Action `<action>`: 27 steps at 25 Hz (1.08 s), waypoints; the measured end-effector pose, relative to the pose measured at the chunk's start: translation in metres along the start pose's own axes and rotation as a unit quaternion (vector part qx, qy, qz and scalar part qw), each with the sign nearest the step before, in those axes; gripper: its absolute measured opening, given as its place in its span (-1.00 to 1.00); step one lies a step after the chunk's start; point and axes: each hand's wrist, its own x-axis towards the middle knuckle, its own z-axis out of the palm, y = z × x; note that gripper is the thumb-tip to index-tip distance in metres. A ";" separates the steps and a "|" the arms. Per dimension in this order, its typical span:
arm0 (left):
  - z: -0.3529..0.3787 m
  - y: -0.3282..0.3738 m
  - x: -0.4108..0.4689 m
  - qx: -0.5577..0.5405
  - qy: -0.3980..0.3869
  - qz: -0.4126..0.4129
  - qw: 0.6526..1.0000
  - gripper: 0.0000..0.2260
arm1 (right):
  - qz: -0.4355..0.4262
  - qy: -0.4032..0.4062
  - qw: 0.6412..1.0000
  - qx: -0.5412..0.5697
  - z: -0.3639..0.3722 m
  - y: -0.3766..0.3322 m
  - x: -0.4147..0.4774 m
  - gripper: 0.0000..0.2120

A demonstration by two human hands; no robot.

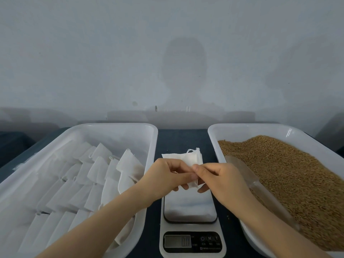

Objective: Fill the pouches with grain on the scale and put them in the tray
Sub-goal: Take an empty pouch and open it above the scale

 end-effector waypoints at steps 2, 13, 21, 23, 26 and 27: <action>0.002 -0.001 0.001 -0.007 0.003 -0.006 1.000 -0.85 | 0.008 -0.011 1.000 0.012 -0.001 -0.001 0.001 -0.83; 0.008 0.001 0.000 -0.155 0.022 -0.033 0.987 -0.90 | -0.147 0.121 0.961 -0.201 0.004 0.005 -0.001 -0.96; 0.017 -0.006 -0.008 0.123 0.076 0.149 0.978 -0.81 | 0.024 0.071 0.995 -0.071 0.003 0.009 0.006 -0.83; 0.017 -0.005 -0.009 0.150 0.066 0.196 0.967 -0.76 | 0.050 0.085 0.995 0.010 -0.001 0.006 0.006 -0.87; 0.015 -0.001 -0.010 0.182 0.097 0.259 0.944 -0.85 | 0.057 0.086 0.994 0.019 -0.004 0.002 0.005 -0.94; 0.013 -0.001 -0.008 0.191 0.138 0.260 0.937 -0.85 | 0.067 0.084 0.994 0.018 -0.006 0.001 0.005 -0.95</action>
